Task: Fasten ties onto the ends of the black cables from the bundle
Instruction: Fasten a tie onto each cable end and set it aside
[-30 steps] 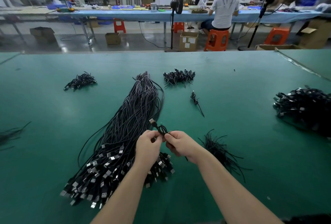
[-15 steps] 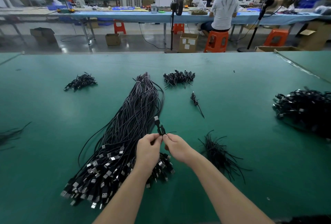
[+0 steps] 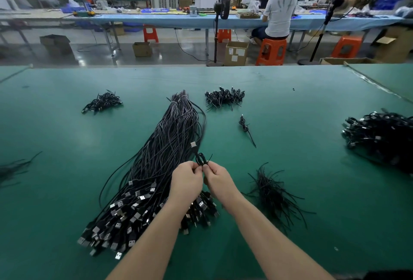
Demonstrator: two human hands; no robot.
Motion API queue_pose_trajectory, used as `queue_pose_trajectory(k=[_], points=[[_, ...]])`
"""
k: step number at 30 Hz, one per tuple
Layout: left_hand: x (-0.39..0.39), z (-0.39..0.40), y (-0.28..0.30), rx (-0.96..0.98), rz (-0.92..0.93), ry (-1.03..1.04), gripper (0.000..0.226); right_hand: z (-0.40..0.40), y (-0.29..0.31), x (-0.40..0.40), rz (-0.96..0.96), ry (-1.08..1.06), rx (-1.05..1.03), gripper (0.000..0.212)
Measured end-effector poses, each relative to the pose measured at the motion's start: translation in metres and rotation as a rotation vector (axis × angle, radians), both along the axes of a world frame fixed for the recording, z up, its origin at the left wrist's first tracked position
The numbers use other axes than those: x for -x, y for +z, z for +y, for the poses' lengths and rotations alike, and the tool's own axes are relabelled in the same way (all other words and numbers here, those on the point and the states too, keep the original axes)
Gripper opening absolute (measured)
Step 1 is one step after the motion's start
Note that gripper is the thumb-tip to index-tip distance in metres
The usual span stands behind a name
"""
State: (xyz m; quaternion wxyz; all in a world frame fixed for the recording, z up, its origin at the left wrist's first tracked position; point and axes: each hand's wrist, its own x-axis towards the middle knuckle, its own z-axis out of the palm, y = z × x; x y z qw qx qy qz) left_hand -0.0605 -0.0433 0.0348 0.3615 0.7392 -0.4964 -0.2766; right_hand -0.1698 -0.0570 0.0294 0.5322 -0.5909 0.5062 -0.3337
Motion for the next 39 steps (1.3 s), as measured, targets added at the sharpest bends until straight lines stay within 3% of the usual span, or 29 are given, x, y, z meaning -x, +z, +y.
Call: queue_pose_trajectory(k=[4,11,15,20,22,25,29,34,39], points=[[-0.003,0.002,0.004,-0.011,-0.147,-0.018,0.019,-0.003,0.002,0.001,-0.044,0.048,-0.090,0.025],[-0.008,0.007,0.003,0.025,-0.128,-0.120,0.005,-0.006,0.007,0.008,-0.135,0.073,-0.250,0.025],[-0.010,0.017,0.004,0.272,-0.454,-0.192,0.009,-0.010,0.016,0.014,-0.234,0.128,-0.355,0.020],[-0.015,0.020,-0.001,0.718,-0.824,-0.226,0.012,-0.016,0.028,0.023,-0.226,0.210,-0.405,0.045],[-0.018,0.019,-0.002,0.759,-0.851,-0.195,0.013,-0.018,0.031,0.025,-0.184,0.240,-0.422,0.041],[-0.026,0.014,0.004,0.726,-0.932,-0.310,0.036,-0.019,0.031,0.031,-0.187,0.310,-0.440,0.029],[-0.031,0.013,0.012,0.695,-0.833,-0.449,0.017,-0.019,0.033,0.037,-0.083,0.395,-0.393,0.022],[-0.030,0.017,0.017,0.487,-0.602,-0.383,0.006,-0.014,0.039,0.032,0.074,0.400,-0.285,0.025],[-0.026,0.014,0.016,0.378,-0.518,-0.306,0.003,-0.008,0.038,0.024,0.219,0.326,-0.097,0.026]])
